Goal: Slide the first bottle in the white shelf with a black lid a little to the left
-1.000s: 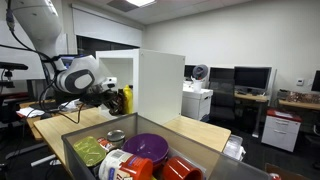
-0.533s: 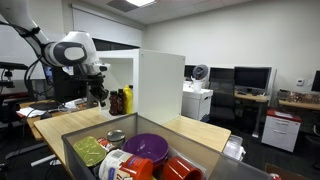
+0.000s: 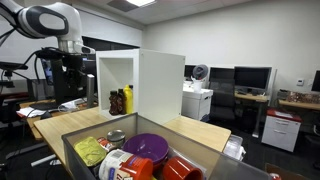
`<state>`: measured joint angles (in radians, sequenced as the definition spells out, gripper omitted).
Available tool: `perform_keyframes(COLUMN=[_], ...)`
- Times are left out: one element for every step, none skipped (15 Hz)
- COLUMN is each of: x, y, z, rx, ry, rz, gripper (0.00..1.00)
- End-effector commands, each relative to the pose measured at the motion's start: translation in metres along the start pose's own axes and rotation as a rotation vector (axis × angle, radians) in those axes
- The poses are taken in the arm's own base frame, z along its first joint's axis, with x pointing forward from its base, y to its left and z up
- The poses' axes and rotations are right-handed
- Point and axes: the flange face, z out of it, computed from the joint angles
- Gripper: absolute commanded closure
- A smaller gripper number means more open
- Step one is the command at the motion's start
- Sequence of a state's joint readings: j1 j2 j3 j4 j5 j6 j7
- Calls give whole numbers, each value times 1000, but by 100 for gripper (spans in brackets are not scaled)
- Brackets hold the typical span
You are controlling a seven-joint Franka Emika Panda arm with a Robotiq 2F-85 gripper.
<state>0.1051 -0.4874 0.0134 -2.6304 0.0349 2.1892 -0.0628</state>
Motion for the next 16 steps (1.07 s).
perform_keyframes(x=[-43, -52, -68, -76, -90, -100, -114, -115, -123, -122, -123, -123, -122, -122, -122, -122], y=[-2, -3, -3, -3, -5, -8, -9, -10, -10, -8, -6, -6, -4, -3, -4, -4], z=[-36, -43, -56, -61, -74, -84, -97, -98, -107, -108, -115, -117, -117, -116, -116, -117], rx=[23, 32, 31, 37, 65, 98, 124, 116, 122, 87, 74, 77, 76, 86, 81, 81], ry=[-77, -94, -127, -137, -160, -152, -152, -159, -150, -130, -80, -77, -76, -78, -90, -90], rz=[-23, -39, -45, -50, -61, -74, -87, -85, -80, -44, -15, -14, -7, -7, -31, -30], gripper=[20, 14, 4, 1, 0, 0, 0, 0, 0, 0, 0, 0, 0, 0, 0, 0])
